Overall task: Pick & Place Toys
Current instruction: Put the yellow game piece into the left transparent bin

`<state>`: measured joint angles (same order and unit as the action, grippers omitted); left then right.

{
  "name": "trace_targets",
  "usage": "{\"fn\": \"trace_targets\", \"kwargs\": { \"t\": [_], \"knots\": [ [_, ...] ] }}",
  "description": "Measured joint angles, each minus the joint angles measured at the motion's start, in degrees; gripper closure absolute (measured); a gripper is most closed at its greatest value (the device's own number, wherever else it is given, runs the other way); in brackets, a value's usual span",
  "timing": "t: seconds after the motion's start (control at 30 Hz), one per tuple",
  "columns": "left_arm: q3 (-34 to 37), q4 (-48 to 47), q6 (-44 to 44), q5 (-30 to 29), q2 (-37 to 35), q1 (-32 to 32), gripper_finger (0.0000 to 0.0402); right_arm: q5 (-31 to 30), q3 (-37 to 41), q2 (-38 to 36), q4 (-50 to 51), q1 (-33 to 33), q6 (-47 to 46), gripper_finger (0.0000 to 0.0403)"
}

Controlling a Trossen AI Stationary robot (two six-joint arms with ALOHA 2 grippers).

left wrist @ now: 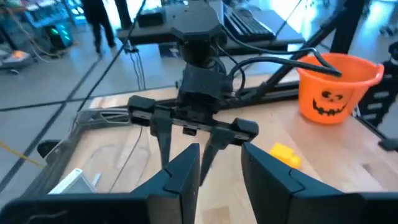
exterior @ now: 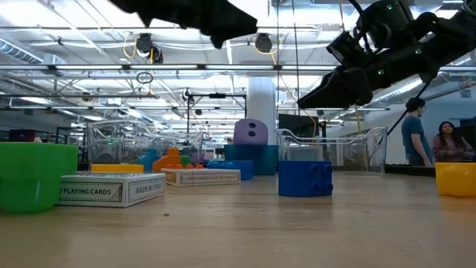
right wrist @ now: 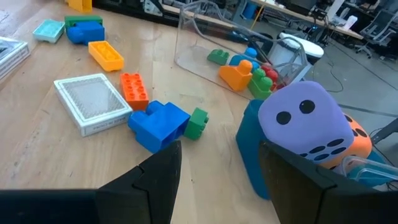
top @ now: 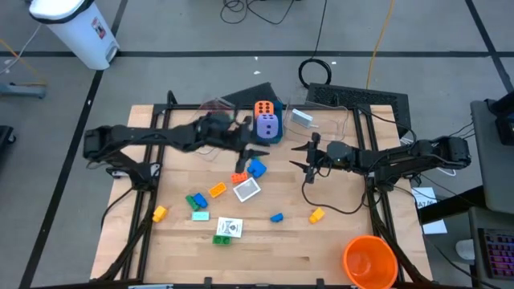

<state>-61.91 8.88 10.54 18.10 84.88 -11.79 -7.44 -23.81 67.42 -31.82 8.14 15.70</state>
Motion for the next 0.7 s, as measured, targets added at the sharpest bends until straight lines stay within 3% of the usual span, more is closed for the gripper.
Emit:
{"fn": "trace_targets", "kwargs": {
  "t": [0.3, 0.53, 0.7],
  "knots": [
    [18.01, 16.85, -6.8, -6.13, -3.61, 5.92, 0.0282, 0.0, 0.04, 0.0, 0.23, 0.0, 0.0, 0.0195],
    [23.5, 26.77, -6.91, -19.04, -3.58, 10.84, 0.0282, 0.01, 0.04, 0.0, 0.21, 0.0, 0.0, 0.0195],
    [23.87, 28.78, -6.84, -20.16, -3.61, 12.61, 0.0282, 0.01, 0.04, 0.0, 0.32, 0.0, -0.01, 0.0195]
  ]
}}
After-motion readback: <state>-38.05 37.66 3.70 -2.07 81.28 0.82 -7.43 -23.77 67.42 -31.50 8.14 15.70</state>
